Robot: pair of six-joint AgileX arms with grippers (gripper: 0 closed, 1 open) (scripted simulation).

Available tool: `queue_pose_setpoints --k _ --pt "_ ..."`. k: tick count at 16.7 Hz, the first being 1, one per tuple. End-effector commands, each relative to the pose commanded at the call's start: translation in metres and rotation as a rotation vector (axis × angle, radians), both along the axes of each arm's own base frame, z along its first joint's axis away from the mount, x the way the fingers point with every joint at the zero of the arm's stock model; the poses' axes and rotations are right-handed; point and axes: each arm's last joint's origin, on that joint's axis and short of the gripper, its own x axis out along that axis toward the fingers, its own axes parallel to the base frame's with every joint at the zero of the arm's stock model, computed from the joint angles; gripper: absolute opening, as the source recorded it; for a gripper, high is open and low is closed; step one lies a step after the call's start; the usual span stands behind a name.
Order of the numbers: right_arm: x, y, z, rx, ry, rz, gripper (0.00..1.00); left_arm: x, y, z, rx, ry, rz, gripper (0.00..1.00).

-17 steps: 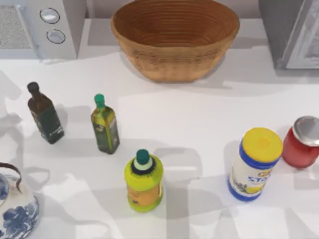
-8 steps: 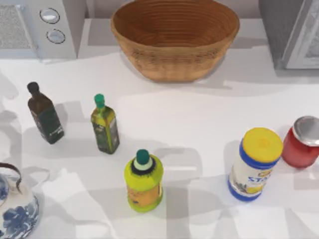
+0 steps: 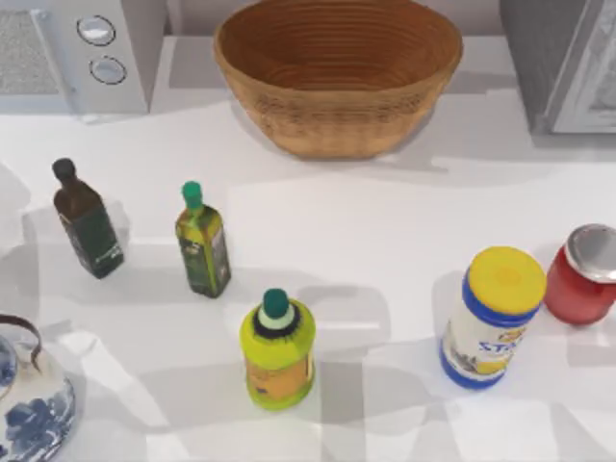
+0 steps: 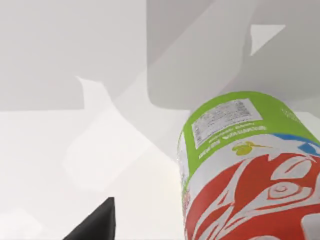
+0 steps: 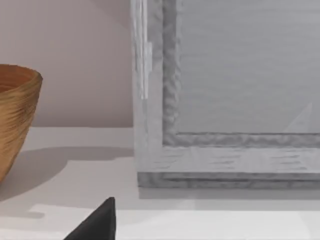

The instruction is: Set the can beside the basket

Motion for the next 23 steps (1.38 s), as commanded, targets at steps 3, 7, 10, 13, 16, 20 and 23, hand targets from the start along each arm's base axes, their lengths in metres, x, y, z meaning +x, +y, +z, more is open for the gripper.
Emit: queue_pose_setpoints --k 3,7,10,13,16,20,23 --pt "0.0000 0.0000 0.0000 0.000 0.000 0.000 1.00 -0.0001 0.0000 -0.0007 0.000 0.000 0.000 1.00" --pt "0.0000 0.0000 0.0000 0.000 0.000 0.000 1.00 -0.0001 0.0000 -0.0007 0.000 0.000 0.000 0.77" --pt "0.0000 0.0000 0.0000 0.000 0.000 0.000 1.00 -0.0001 0.0000 -0.0007 0.000 0.000 0.000 0.55" --pt "0.0000 0.0000 0.0000 0.000 0.000 0.000 1.00 -0.0001 0.0000 -0.0007 0.000 0.000 0.000 0.32" --pt "0.0000 0.0000 0.0000 0.000 0.000 0.000 1.00 -0.0001 0.0000 -0.0007 0.000 0.000 0.000 0.10" --pt "0.0000 0.0000 0.0000 0.000 0.000 0.000 1.00 -0.0001 0.0000 -0.0007 0.000 0.000 0.000 0.00" --pt "0.0000 0.0000 0.0000 0.000 0.000 0.000 1.00 -0.0001 0.0000 -0.0007 0.000 0.000 0.000 0.00"
